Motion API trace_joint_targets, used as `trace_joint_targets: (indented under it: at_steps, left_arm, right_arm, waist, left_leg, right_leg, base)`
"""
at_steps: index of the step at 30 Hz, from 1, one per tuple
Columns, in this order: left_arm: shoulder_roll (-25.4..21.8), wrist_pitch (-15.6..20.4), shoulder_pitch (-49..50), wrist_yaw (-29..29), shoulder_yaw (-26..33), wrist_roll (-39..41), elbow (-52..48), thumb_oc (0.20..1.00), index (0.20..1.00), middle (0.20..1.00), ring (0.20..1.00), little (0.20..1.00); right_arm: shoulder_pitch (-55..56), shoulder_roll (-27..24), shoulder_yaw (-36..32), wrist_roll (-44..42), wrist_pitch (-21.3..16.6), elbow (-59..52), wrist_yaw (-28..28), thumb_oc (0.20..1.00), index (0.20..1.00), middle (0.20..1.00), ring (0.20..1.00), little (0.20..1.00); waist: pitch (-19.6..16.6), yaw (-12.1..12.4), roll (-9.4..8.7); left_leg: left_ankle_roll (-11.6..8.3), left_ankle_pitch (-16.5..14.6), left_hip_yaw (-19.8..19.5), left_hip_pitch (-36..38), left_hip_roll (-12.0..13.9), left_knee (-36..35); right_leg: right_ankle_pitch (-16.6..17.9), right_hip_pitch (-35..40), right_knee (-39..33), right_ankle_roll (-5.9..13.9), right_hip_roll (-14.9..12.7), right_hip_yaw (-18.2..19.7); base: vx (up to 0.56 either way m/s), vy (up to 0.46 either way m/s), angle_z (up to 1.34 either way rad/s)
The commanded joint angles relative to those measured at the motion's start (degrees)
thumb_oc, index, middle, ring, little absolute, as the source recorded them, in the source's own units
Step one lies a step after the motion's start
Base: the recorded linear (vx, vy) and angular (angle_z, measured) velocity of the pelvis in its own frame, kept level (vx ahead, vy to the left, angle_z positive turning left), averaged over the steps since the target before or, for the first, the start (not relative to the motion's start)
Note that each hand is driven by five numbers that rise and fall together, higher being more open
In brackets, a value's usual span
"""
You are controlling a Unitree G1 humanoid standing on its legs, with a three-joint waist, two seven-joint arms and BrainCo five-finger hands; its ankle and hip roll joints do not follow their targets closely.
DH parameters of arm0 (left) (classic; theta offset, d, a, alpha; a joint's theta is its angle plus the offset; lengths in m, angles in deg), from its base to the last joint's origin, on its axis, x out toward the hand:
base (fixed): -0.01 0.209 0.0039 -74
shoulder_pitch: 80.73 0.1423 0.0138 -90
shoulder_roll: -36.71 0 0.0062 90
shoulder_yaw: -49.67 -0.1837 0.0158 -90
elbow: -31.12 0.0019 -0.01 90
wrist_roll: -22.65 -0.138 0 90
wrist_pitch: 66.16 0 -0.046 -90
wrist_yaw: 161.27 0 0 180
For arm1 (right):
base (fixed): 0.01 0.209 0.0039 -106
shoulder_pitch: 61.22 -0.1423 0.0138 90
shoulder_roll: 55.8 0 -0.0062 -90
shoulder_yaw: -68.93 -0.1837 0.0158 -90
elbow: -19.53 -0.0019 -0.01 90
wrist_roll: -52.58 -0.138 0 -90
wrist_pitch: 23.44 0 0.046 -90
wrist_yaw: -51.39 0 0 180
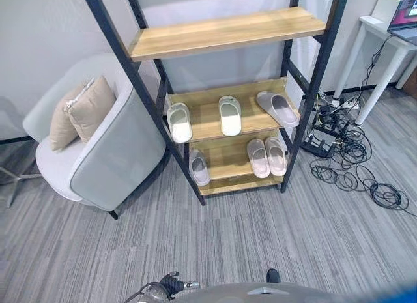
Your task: Arrange the slippers neatly on the shoe rack.
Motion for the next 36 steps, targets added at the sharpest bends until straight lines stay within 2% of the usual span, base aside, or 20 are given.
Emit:
trace_joint_targets:
  at_steps: [1, 2, 5, 7, 9, 12, 15, 20, 22, 23, 24, 25, 27, 29, 30, 32, 33, 36]
  left_arm:
    - [0.12, 0.96, -3.01, 0.00, 0.00, 1.09, 0.08, 1.000, 1.000, 1.000, 1.000, 1.000]
    - [0.43, 1.30, -4.31, -0.56, -0.81, 1.72, -1.03, 1.000, 1.000, 1.000, 1.000, 1.000]
    - [0.51, 1.60, -4.96, -0.91, -1.53, 1.96, -2.25, 1.000, 1.000, 1.000, 1.000, 1.000]
    - [0.61, 1.70, -4.41, -1.33, -1.11, 2.48, -2.24, 1.000, 1.000, 1.000, 1.000, 1.000]
    - [0.12, 1.71, -4.45, -1.91, -0.21, 3.30, -1.04, 1.000, 1.000, 1.000, 1.000, 1.000]
    - [0.12, 1.11, -2.85, -1.42, 1.53, 3.46, 1.26, 1.000, 1.000, 1.000, 1.000, 1.000]
    - [-0.37, 0.57, -1.69, -1.01, 1.52, 0.68, 2.30, 1.000, 1.000, 1.000, 1.000, 1.000]
    - [-1.15, 0.58, -2.72, -0.90, 1.41, 0.43, 1.32, 1.000, 1.000, 1.000, 1.000, 1.000]
    - [-1.89, 0.67, -3.73, -0.76, 1.18, 0.30, 0.46, 1.000, 1.000, 1.000, 1.000, 1.000]
    - [-2.04, 0.70, -3.95, -0.96, 1.10, 0.02, 0.36, 1.000, 1.000, 1.000, 1.000, 1.000]
    - [-2.25, 0.52, -4.20, -1.06, 0.89, -0.46, 0.40, 1.000, 1.000, 1.000, 1.000, 1.000]
    - [-2.37, 0.53, -4.30, -1.03, 0.79, -0.61, 0.43, 1.000, 1.000, 1.000, 1.000, 1.000]
    - [-2.73, 0.59, -3.94, -0.76, 0.45, -1.56, 0.69, 1.000, 1.000, 1.000, 1.000, 1.000]
    - [-2.83, 0.51, -3.46, -0.43, 0.43, -2.34, 1.12, 1.000, 1.000, 1.000, 1.000, 1.000]
    - [-2.70, 0.59, -3.18, -0.21, 0.25, -2.61, 1.57, 1.000, 1.000, 1.000, 1.000, 1.000]
    - [-2.46, 0.74, -3.23, -0.12, 0.07, -2.75, 1.69, 1.000, 1.000, 1.000, 1.000, 1.000]
    - [-1.69, 0.75, -3.15, 0.04, 0.21, -2.54, 1.73, 1.000, 1.000, 1.000, 1.000, 1.000]
    - [-0.82, 0.99, -3.13, -0.09, 0.12, -0.90, 0.11, 1.000, 1.000, 1.000, 1.000, 1.000]
  right_arm:
    - [-3.73, 0.48, -0.06, -2.70, -1.08, 1.03, 0.76, 1.000, 1.000, 1.000, 1.000, 1.000]
    - [-4.42, 0.39, 0.14, -3.17, -1.52, 0.62, 1.28, 1.000, 1.000, 1.000, 1.000, 1.000]
    - [-4.96, 0.02, 0.95, -3.01, -1.75, 0.48, 1.63, 1.000, 1.000, 1.000, 1.000, 1.000]
    - [-5.02, -0.12, 1.49, -2.61, -1.97, 0.54, 2.06, 1.000, 1.000, 1.000, 1.000, 1.000]
    - [-5.60, 0.22, 1.67, -3.32, -2.10, 0.18, 2.29, 1.000, 1.000, 1.000, 1.000, 1.000]
    - [-5.12, 1.43, 1.79, -2.78, -1.96, 0.20, 2.18, 1.000, 1.000, 1.000, 1.000, 1.000]
    - [-4.59, 2.98, 2.59, -1.51, -1.42, -0.27, 1.30, 1.000, 1.000, 1.000, 1.000, 1.000]
    - [-4.57, 3.63, 3.42, -0.40, -0.94, -0.26, 0.81, 1.000, 1.000, 1.000, 1.000, 1.000]
    - [-5.18, 3.77, 3.37, -0.39, -0.79, -0.57, 0.53, 1.000, 1.000, 1.000, 1.000, 1.000]
    - [-5.41, 3.77, 3.37, -0.27, -0.82, -0.82, 0.50, 1.000, 1.000, 1.000, 1.000, 1.000]
    - [-6.14, 3.57, 3.36, -0.18, -0.86, -1.39, 0.56, 1.000, 1.000, 1.000, 1.000, 1.000]
    - [-6.39, 3.43, 3.37, -0.21, -0.92, -1.64, 0.63, 1.000, 1.000, 1.000, 1.000, 1.000]
    - [-6.39, 3.29, 3.31, -0.12, -1.13, -2.06, 0.93, 1.000, 1.000, 1.000, 1.000, 1.000]
    - [-5.93, 3.21, 3.34, 0.16, -1.05, -1.89, 0.97, 1.000, 1.000, 1.000, 1.000, 1.000]
    - [-5.65, 3.23, 3.66, 0.56, -1.02, -1.72, 0.88, 1.000, 1.000, 1.000, 1.000, 1.000]
    - [-5.32, 2.95, 3.69, 0.96, -0.95, -1.69, 0.65, 1.000, 1.000, 1.000, 1.000, 1.000]
    - [-3.97, 2.14, 3.64, 1.15, -0.94, -0.23, 0.26, 1.000, 1.000, 1.000, 1.000, 1.000]
    - [-4.38, 1.62, 3.55, -0.17, -1.58, -1.03, 0.35, 1.000, 1.000, 1.000, 1.000, 1.000]
  waist:
    - [2.27, -0.40, -3.95]
    - [2.96, -0.33, -4.61]
    - [3.75, -0.06, -5.68]
    - [3.92, 1.24, -6.40]
    - [4.62, 2.95, -7.33]
    - [3.53, 3.74, -7.47]
    - [2.23, 3.55, -7.65]
    - [1.68, 3.88, -8.16]
    - [1.57, 3.93, -8.30]
    - [1.86, 3.72, -8.27]
    - [2.79, 3.35, -7.96]
    - [3.17, 3.18, -7.69]
    - [3.76, 2.64, -6.82]
    - [4.03, 2.13, -6.52]
    - [4.40, 1.56, -6.66]
    - [5.55, 0.34, -6.48]
    - [4.07, 0.12, -7.01]
    - [2.53, 0.49, -6.41]
  left_leg:
    - [2.79, -4.30, -1.57, -2.99, -5.46, 2.12]
    - [1.60, -3.33, -1.05, -5.58, -4.94, 5.70]
    - [0.63, -2.31, 0.92, -8.55, -4.20, 11.45]
    - [0.94, -2.11, 1.71, -10.44, -3.30, 8.78]
    - [0.36, 1.93, 0.42, -15.71, -3.44, 6.67]
    - [0.62, 2.18, -0.41, -14.18, -3.66, 4.42]
    - [2.67, 0.10, -0.14, -11.16, -5.33, 3.79]
    - [4.21, -1.83, 0.92, -10.86, -6.62, 4.85]
    - [5.36, -2.97, 1.50, -10.73, -7.40, 5.07]
    - [5.79, -3.28, 1.75, -10.43, -7.66, 4.91]
    - [6.64, -3.56, 2.46, -10.18, -8.07, 4.98]
    - [6.90, -3.71, 2.68, -9.92, -8.02, 4.94]
    - [7.27, -4.51, 2.44, -7.07, -7.85, 3.52]
    - [7.06, -5.32, 1.97, -4.45, -7.77, 1.74]
    - [6.85, -5.72, 1.29, -2.81, -7.94, 0.58]
    - [6.40, -6.41, 0.39, -0.83, -7.78, 0.14]
    - [5.63, -8.03, -1.74, 0.44, -7.77, 1.24]
    - [3.40, -8.08, -4.23, 0.30, -5.46, 4.39]
  right_leg:
    - [-8.30, -1.53, 9.75, 2.60, -2.01, 3.80]
    - [-8.96, -1.07, 10.17, 1.84, -2.20, 1.91]
    - [-9.62, 0.38, 9.69, 0.85, -2.21, -1.08]
    - [-10.51, 1.95, 9.01, 0.87, -2.25, -2.55]
    - [-10.50, 3.60, 8.27, 1.00, -1.86, -2.75]
    - [-10.85, 5.12, 7.50, 1.56, -1.81, -1.32]
    - [-10.24, 5.51, 8.52, 3.05, -3.42, 1.46]
    - [-9.25, 5.06, 8.98, 4.38, -4.68, 2.37]
    - [-8.61, 3.52, 11.72, 5.46, -5.40, 2.86]
    - [-7.25, 2.28, 13.74, 6.06, -5.73, 3.12]
    - [-3.21, -0.73, 19.27, 7.17, -6.78, 3.06]
    - [-2.23, -2.01, 21.74, 7.24, -7.06, 2.80]
    - [-2.59, -5.02, 24.73, 6.31, -7.51, 0.57]
    - [-3.82, -6.34, 18.74, 5.46, -6.88, -0.99]
    - [-2.61, -7.91, 13.33, 5.56, -5.87, -1.11]
    - [-0.51, -10.71, 8.61, 6.12, -4.60, -0.64]
    - [-1.32, -8.64, 8.50, 5.07, -3.38, 2.21]
    - [-5.72, -7.07, 11.54, 2.58, -1.41, -0.46]
  base:
    - [0.09, -0.254, 0.59]
    - [0.07, -0.254, 0.87]
    - [0.05, -0.173, 1.02]
    - [0.13, -0.059, 0.50]
    - [0.14, 0.033, 0.47]
    - [0.23, 0.142, 0.00]
    - [0.28, 0.289, -0.41]
    - [0.13, 0.197, -0.35]
    - [0.10, 0.200, -0.04]
    - [0.04, 0.208, -0.06]
    - [0.02, 0.205, -0.21]
    - [0.04, 0.196, -0.40]
    - [0.21, 0.147, -0.43]
    - [0.30, 0.020, -0.10]
    - [0.24, -0.059, 0.02]
    - [0.37, -0.207, 0.23]
    - [0.51, -0.408, 0.59]
    - [0.35, -0.378, 1.37]
